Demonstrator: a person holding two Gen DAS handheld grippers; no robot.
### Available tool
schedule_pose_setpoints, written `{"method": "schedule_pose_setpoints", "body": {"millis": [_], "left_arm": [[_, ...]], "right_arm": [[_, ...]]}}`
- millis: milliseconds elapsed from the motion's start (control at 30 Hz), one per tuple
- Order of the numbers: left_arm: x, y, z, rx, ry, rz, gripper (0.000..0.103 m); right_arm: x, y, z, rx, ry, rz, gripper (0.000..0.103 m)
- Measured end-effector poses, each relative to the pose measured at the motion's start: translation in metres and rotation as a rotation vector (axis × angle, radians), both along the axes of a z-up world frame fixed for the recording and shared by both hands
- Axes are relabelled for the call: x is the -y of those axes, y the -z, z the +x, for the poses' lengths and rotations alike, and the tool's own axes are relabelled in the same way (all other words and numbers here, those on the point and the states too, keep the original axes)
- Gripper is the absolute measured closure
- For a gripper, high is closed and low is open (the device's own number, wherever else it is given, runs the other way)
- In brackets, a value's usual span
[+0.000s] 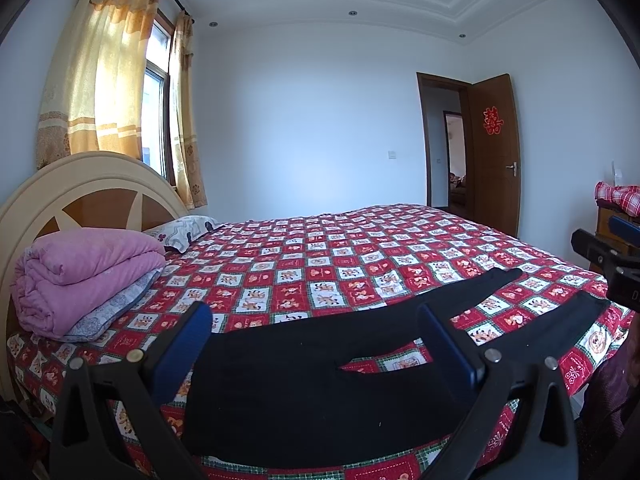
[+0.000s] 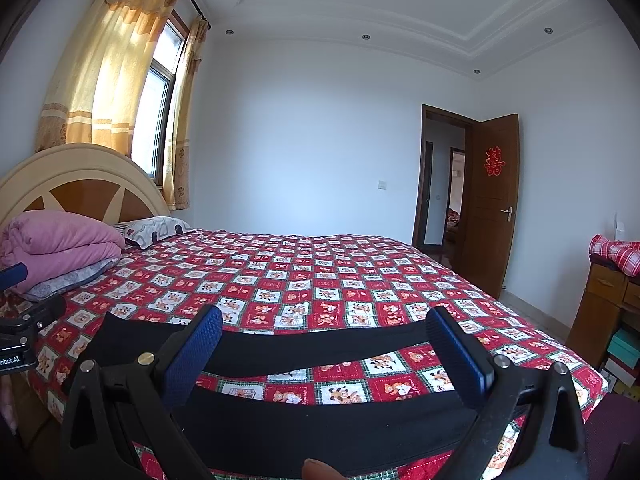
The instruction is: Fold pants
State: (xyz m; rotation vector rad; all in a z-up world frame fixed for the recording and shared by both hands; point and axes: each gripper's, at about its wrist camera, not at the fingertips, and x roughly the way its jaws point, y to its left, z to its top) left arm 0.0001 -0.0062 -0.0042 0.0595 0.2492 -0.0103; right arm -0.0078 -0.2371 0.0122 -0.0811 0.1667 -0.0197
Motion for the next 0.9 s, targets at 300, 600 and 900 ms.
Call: {"method": "schedule_pose_setpoints", "body": {"millis": [300,600,900], "left_arm": [[-0.0005,0.0000,0.0002,-0.001,0.000,-0.001,0.000],[-0.0009,0.0000,0.0004,-0.002,0.001,-0.002,0.000],[-0.0010,0.0004,0.0007,-0.002,0.000,-0.002,0.000]], "right_arm": [[-0.0007,0.0006,0.0005,-0.002,-0.002,-0.004,0.001],[-0.0023,0.0011,-0.0005,-0.006,-0.003,-0.007,0.001],[-0.0031,0.0020,-0.0016,-0.008,-0.005,-0.009,0.001]]}}
